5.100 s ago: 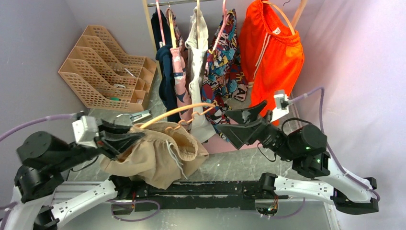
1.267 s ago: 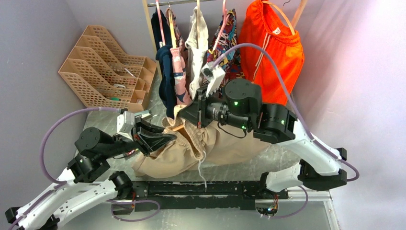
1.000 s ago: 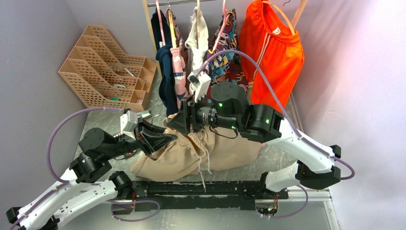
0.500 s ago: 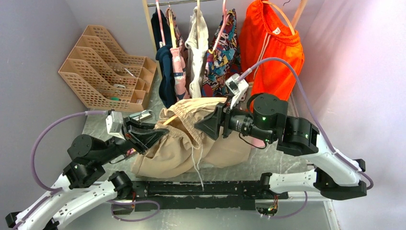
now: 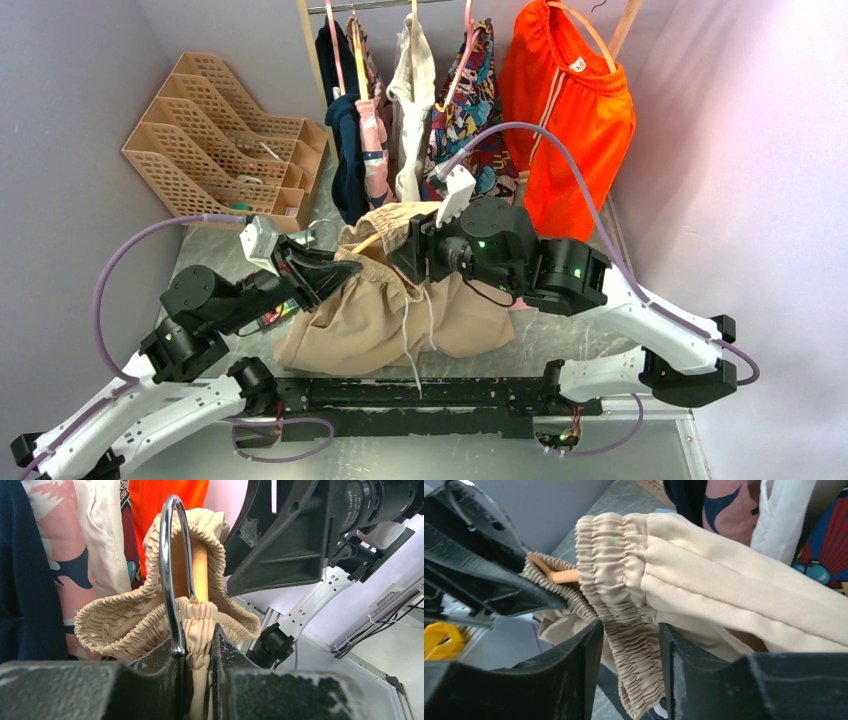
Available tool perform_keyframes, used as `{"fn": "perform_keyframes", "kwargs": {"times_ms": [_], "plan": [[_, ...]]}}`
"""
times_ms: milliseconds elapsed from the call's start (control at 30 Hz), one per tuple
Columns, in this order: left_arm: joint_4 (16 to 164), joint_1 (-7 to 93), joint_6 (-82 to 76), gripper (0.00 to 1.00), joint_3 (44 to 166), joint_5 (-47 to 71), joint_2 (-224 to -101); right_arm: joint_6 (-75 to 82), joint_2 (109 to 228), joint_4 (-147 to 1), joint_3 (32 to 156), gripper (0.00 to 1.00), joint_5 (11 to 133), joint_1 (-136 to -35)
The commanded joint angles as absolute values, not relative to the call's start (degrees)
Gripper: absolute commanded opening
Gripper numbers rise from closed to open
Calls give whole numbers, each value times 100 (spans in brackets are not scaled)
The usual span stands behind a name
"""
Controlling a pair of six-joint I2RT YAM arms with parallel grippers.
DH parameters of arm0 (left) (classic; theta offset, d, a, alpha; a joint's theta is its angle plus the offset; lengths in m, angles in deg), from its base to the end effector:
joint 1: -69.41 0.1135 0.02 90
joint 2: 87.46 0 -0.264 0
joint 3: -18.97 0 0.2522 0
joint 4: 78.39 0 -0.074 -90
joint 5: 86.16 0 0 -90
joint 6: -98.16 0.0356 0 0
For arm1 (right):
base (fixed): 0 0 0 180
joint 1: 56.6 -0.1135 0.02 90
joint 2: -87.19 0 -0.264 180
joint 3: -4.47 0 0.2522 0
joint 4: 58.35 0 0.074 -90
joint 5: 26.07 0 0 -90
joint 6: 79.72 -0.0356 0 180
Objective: Place the shorts on the hanger
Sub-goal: Hang the shorts on the hanger.
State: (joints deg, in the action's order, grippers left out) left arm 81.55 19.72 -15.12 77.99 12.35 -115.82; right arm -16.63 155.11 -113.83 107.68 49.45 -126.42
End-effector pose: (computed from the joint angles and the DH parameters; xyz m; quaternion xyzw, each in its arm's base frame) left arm 0.0684 -0.0888 0.3876 0.2011 0.6071 -0.4943 0.5887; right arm 0.0872 0.2113 0.4664 -0.2305 0.7836 0.3556 0.4544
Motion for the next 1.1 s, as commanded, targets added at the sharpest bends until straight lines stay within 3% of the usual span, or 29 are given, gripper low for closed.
{"fn": "perform_keyframes", "kwargs": {"times_ms": [0, 167, 367, 467, 600, 833, 1067], "plan": [[8416, 1981, -1628, 7, 8109, 1262, -11607, -1553, 15621, -11258, 10902, 45, 4387, -12653], [8395, 1978, -1597, 7, 8052, 1341, -11585, -1479, 15841, -11026, 11020, 24, 4818, -12650], [8398, 1982, -1533, 7, 8007, 1564, -11600, -1355, 15914, -10548, 11050, 23, 5894, -12647], [8387, 1975, -1488, 7, 8002, 1774, -11590, -1263, 15785, -10467, 11101, 27, 6252, -12646], [8241, 1972, -1388, 7, 7999, 1888, -11514, -942, 15439, -10588, 11306, 40, 6709, -12647], [8025, 1976, -1346, 7, 8027, 2419, -11487, -763, 15125, -11532, 11899, 45, 5180, -12647], [7910, 1976, -1341, 7, 8126, 2364, -11664, -933, 15642, -12037, 12157, 54, 5235, -12647]]}}
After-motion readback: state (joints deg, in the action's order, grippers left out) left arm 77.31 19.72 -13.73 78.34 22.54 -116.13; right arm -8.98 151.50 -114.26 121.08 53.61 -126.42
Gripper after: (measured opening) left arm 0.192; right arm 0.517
